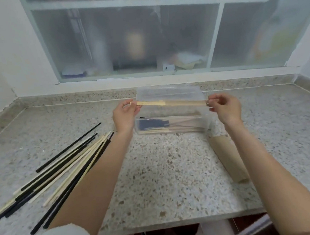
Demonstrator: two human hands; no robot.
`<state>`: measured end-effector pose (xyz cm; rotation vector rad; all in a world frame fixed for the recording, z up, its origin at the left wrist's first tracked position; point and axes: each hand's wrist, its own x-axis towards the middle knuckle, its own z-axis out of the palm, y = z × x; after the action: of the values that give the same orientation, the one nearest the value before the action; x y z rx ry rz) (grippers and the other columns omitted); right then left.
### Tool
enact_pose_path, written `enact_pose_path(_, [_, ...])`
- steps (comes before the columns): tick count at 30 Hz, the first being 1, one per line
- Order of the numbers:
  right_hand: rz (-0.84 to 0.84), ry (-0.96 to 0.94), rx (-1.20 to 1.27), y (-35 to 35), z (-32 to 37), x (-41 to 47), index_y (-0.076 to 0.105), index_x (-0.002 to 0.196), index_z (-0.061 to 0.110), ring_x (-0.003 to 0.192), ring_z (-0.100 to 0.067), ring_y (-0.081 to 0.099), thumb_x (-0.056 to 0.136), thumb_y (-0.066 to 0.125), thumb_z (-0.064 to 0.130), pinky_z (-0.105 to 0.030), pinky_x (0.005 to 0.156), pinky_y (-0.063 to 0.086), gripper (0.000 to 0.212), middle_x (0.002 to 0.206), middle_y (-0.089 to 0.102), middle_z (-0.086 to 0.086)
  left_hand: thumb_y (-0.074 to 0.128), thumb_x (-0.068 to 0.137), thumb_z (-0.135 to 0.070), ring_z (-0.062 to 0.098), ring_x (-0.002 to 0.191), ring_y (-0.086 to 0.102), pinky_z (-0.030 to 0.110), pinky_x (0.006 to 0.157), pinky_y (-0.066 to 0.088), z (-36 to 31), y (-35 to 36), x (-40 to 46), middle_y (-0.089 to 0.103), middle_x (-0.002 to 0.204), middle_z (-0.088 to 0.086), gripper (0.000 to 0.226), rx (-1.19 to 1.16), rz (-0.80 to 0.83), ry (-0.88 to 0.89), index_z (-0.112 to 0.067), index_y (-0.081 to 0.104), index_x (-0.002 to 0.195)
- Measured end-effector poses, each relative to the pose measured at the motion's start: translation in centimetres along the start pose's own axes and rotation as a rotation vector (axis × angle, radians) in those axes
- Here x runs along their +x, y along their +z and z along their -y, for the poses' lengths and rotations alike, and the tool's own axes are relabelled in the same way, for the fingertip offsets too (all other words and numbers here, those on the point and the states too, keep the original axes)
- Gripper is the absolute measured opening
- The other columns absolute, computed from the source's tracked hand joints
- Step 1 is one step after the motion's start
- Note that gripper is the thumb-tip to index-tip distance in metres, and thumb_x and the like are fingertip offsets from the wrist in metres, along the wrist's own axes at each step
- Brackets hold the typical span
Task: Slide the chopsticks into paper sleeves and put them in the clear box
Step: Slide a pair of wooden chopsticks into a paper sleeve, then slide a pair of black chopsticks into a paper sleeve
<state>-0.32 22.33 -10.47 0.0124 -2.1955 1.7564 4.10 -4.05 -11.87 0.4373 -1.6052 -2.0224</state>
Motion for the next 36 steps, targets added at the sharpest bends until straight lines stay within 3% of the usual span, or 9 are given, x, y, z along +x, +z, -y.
enact_pose_path(3, [0.039, -0.040, -0.165, 0.6, -0.9, 1.3, 0.067, 0.088, 0.013, 0.075, -0.016, 0.062, 0.085, 0.064, 0.004, -0.036, 0.076, 0.055, 0.010, 0.077, 0.065, 0.001, 0.051, 0.096, -0.029, 0.024, 0.105, 0.062, 0.027, 0.088, 0.049, 1.9, 0.3, 1.0, 0.065, 0.115, 0.015, 0.036, 0.571, 0.025, 0.246, -0.006, 0.057, 0.122])
enact_pose_path(5, [0.094, -0.128, -0.413, 0.6, -1.3, 1.5, 0.069, 0.094, 0.015, 0.081, -0.015, 0.062, 0.088, 0.062, 0.014, -0.029, 0.076, 0.048, 0.009, 0.087, 0.067, 0.001, 0.038, 0.098, -0.043, 0.026, 0.132, 0.038, 0.039, 0.108, 0.031, 3.2, 0.2, 1.1, 0.048, 0.139, 0.013, 0.051, 1.028, 0.087, 0.376, -0.010, 0.046, 0.137])
enact_pose_path(8, [0.136, -0.257, -0.630, 0.6, -1.9, 1.4, 0.069, 0.102, 0.012, 0.087, -0.018, 0.063, 0.092, 0.056, 0.015, -0.022, 0.075, 0.040, 0.017, 0.097, 0.070, -0.003, 0.022, 0.099, -0.049, 0.024, 0.145, 0.008, 0.042, 0.118, 0.006, 4.4, -0.2, 0.9, 0.022, 0.154, 0.013, 0.059, 1.342, 0.203, 0.525, -0.012, 0.034, 0.144])
enact_pose_path(14, [0.237, -0.440, -0.567, -0.8, -1.3, -3.0, 0.068, 0.108, 0.013, 0.092, -0.007, 0.055, 0.094, 0.054, 0.013, -0.019, 0.081, 0.038, 0.020, 0.107, 0.067, 0.000, 0.034, 0.097, -0.037, 0.025, 0.128, 0.040, 0.043, 0.109, 0.031, 3.3, -2.3, -1.4, 0.053, 0.133, 0.008, 0.044, 1.137, 0.310, 0.657, -0.012, 0.056, 0.126])
enact_pose_path(19, [0.218, -0.399, -0.821, -4.6, -4.1, -9.9, 0.069, 0.108, 0.008, 0.099, -0.027, 0.057, 0.094, 0.054, 0.015, -0.031, 0.082, 0.042, 0.021, 0.108, 0.067, -0.010, 0.048, 0.096, -0.025, 0.015, 0.087, 0.059, 0.027, 0.071, 0.042, 2.5, -6.2, -6.6, 0.068, 0.101, -0.002, 0.027, 1.116, 0.411, 0.611, -0.019, 0.059, 0.121])
enact_pose_path(24, [0.295, -0.269, -1.139, -5.7, -7.0, -13.7, 0.065, 0.117, 0.011, 0.118, -0.032, 0.045, 0.096, 0.047, 0.030, -0.041, 0.094, 0.037, 0.033, 0.126, 0.059, -0.010, 0.051, 0.095, -0.026, 0.020, 0.110, 0.056, 0.030, 0.089, 0.041, 3.3, -9.9, -11.6, 0.065, 0.118, -0.001, 0.031, 1.256, 0.513, 0.581, -0.019, 0.060, 0.123])
enact_pose_path(28, [0.247, -0.333, -1.097, -5.5, -7.5, -15.4, 0.066, 0.116, 0.008, 0.121, -0.032, 0.047, 0.095, 0.051, 0.023, -0.046, 0.095, 0.037, 0.029, 0.123, 0.063, -0.010, 0.052, 0.093, -0.026, 0.025, 0.120, 0.048, 0.039, 0.100, 0.035, 3.4, -13.9, -13.3, 0.058, 0.128, 0.007, 0.035, 1.373, 0.264, 0.598, -0.013, 0.058, 0.125])
enact_pose_path(32, [0.203, -0.383, -1.051, -5.0, -8.0, -16.0, 0.071, 0.107, 0.007, 0.112, -0.037, 0.054, 0.091, 0.057, 0.014, -0.048, 0.093, 0.039, 0.022, 0.111, 0.068, -0.013, 0.022, 0.099, -0.048, 0.020, 0.144, 0.013, 0.043, 0.116, 0.008, 3.8, -16.4, -13.5, 0.022, 0.155, 0.007, 0.063, 1.674, 0.311, 0.242, -0.007, 0.025, 0.147])
enact_pose_path(36, [0.225, -0.360, -1.015, -4.5, -7.6, -16.6, 0.069, 0.112, 0.008, 0.109, -0.040, 0.052, 0.093, 0.054, 0.014, -0.047, 0.090, 0.040, 0.025, 0.111, 0.066, -0.017, 0.031, 0.100, -0.040, 0.022, 0.144, 0.016, 0.035, 0.117, 0.011, 4.3, -16.6, -14.4, 0.022, 0.155, 0.012, 0.059, 1.442, 0.398, 0.228, -0.003, 0.028, 0.145])
